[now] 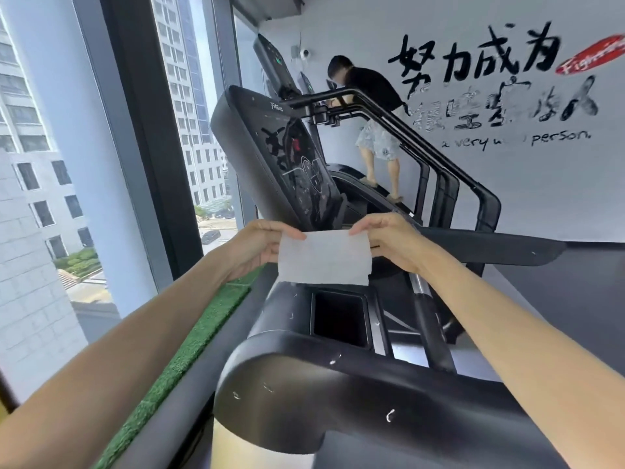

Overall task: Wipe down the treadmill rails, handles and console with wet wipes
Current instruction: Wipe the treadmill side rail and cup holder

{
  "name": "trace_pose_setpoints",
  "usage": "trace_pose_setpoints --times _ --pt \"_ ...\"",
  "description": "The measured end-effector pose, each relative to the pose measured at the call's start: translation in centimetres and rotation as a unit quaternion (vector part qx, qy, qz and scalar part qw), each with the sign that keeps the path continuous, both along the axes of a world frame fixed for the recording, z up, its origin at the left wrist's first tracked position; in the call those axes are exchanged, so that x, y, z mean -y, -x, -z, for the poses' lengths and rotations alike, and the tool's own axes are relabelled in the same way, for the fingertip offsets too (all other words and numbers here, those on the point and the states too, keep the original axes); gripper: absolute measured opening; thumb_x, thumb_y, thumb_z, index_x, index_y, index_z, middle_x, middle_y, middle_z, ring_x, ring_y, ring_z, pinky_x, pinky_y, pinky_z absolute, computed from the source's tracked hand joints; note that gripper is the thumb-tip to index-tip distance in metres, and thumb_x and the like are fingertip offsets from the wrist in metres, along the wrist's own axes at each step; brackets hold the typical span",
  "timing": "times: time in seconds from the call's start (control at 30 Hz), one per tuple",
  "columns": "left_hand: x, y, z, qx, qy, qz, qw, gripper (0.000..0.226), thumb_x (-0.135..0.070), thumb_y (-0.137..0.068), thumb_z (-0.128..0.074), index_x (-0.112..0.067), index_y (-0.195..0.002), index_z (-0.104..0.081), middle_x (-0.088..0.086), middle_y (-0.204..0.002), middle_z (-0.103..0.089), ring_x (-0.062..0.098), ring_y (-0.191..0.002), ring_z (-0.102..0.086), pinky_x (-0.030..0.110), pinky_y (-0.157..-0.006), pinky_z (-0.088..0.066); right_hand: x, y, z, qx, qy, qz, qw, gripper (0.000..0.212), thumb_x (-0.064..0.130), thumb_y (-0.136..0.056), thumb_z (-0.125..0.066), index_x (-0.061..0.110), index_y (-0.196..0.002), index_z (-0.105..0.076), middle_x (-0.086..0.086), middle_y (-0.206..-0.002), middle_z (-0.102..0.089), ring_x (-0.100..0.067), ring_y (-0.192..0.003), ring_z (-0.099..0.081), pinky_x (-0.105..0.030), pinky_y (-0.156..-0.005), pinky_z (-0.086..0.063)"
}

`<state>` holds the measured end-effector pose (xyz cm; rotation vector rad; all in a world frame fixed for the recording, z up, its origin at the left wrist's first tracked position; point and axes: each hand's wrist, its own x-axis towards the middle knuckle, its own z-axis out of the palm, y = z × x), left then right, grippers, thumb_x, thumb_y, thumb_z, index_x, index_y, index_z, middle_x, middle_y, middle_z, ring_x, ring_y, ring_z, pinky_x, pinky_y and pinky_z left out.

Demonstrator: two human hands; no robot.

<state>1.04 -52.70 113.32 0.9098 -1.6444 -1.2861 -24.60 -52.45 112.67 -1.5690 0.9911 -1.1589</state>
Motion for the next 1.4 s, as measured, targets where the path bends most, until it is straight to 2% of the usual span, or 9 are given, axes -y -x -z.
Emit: trace_pose_setpoints --times 0.2,0.37,0.53,0.63,0.77,0.87,1.1,1.3,1.4 --pt "0.6 -1.2 -0.1 0.026 -0.052 0.050 0.997 0.027 -0.020 -0.080 -0.046 -0.006 -0.096 -0.064 0.022 -0.102 -0.067 0.032 -0.081 -0.066 0.038 -0.069 -0.057 -0.8 -0.9 -0.4 0.049 -0.034 -0.019 0.998 0.036 0.018 -0.099 -0.041 0.003 -0.088 -0.072 -0.016 -0.107 -0.069 -0.029 -0.092 -0.066 -0.045 -0.083 -0.053" --pt "0.0 0.1 -0.4 0.182 -0.054 0.111 0.975 0.040 -0.028 -0.083 -0.065 -0.013 -0.120 -0.060 0.011 -0.106 -0.069 0.023 -0.093 -0.066 0.028 -0.072 -0.056 -1.2 -2.5 -0.8 -0.071 -0.022 -0.056 0.996 0.034 -0.002 -0.089 -0.058 0.016 -0.117 -0.066 -0.016 -0.104 -0.067 -0.027 -0.099 -0.064 -0.036 -0.089 -0.051" --pt "-0.7 1.8 0.3 0.011 -0.079 0.100 0.992 0.022 -0.012 -0.084 -0.063 -0.004 -0.105 -0.061 0.003 -0.085 -0.072 0.012 -0.073 -0.069 0.025 -0.061 -0.056 -1.2 -3.1 1.1 0.246 -0.141 -0.123 0.951 0.070 0.060 -0.090 -0.040 0.007 -0.135 -0.050 -0.016 -0.130 -0.059 -0.028 -0.122 -0.055 -0.042 -0.106 -0.038" --pt "-0.6 1.9 1.2 0.000 -0.079 0.029 0.996 0.006 -0.008 -0.091 -0.059 -0.007 -0.097 -0.060 0.005 -0.083 -0.072 0.015 -0.069 -0.070 0.026 -0.058 -0.056 -1.4 -3.4 3.7 0.266 -0.211 -0.135 0.931 0.090 0.075 -0.086 -0.025 0.001 -0.127 -0.056 -0.020 -0.129 -0.059 -0.032 -0.121 -0.056 -0.047 -0.107 -0.038" --pt "-0.4 1.4 2.7 0.044 -0.084 -0.020 0.995 0.006 -0.006 -0.092 -0.059 -0.010 -0.093 -0.063 0.007 -0.084 -0.071 0.015 -0.068 -0.069 0.026 -0.057 -0.056 -2.2 -4.6 4.8 0.144 -0.162 -0.069 0.974 0.040 0.025 -0.098 -0.049 0.002 -0.130 -0.054 -0.016 -0.117 -0.066 -0.024 -0.098 -0.068 -0.035 -0.083 -0.057" --pt "-0.3 1.0 3.2 0.034 -0.067 -0.008 0.997 0.016 -0.003 -0.092 -0.058 -0.011 -0.103 -0.065 0.008 -0.089 -0.072 0.017 -0.073 -0.070 0.028 -0.062 -0.057 -2.1 -4.6 5.0 0.117 -0.141 -0.044 0.982 0.038 -0.005 -0.093 -0.049 0.000 -0.130 -0.053 -0.016 -0.117 -0.065 -0.025 -0.095 -0.067 -0.036 -0.082 -0.057" --pt "-1.0 0.2 3.9 0.002 -0.024 0.029 0.999 0.041 0.018 -0.083 -0.052 -0.007 -0.061 -0.074 0.011 -0.080 -0.073 0.023 -0.074 -0.070 0.032 -0.062 -0.059 -2.9 -3.6 4.7 0.117 -0.120 -0.059 0.984 0.030 -0.011 -0.091 -0.041 0.002 -0.099 -0.068 -0.020 -0.107 -0.068 -0.027 -0.089 -0.069 -0.036 -0.075 -0.059" --pt "-0.6 0.0 4.4 0.031 -0.017 0.031 0.999 0.038 0.014 -0.085 -0.053 -0.010 -0.066 -0.076 0.017 -0.094 -0.071 0.031 -0.089 -0.064 0.034 -0.073 -0.060 -2.9 -3.5 4.8 0.124 -0.177 -0.059 0.975 0.043 0.025 -0.096 -0.030 0.005 -0.118 -0.062 -0.023 -0.110 -0.067 -0.036 -0.097 -0.066 -0.043 -0.083 -0.055" --pt "-0.6 0.2 4.2 0.066 -0.004 0.038 0.997 0.039 0.014 -0.086 -0.052 -0.009 -0.066 -0.075 0.014 -0.092 -0.072 0.027 -0.090 -0.066 0.035 -0.075 -0.059 -2.6 -3.7 4.9 0.017 -0.139 -0.001 0.990 0.038 0.037 -0.094 -0.054 0.007 -0.114 -0.066 -0.014 -0.103 -0.071 -0.028 -0.097 -0.068 -0.039 -0.083 -0.056"
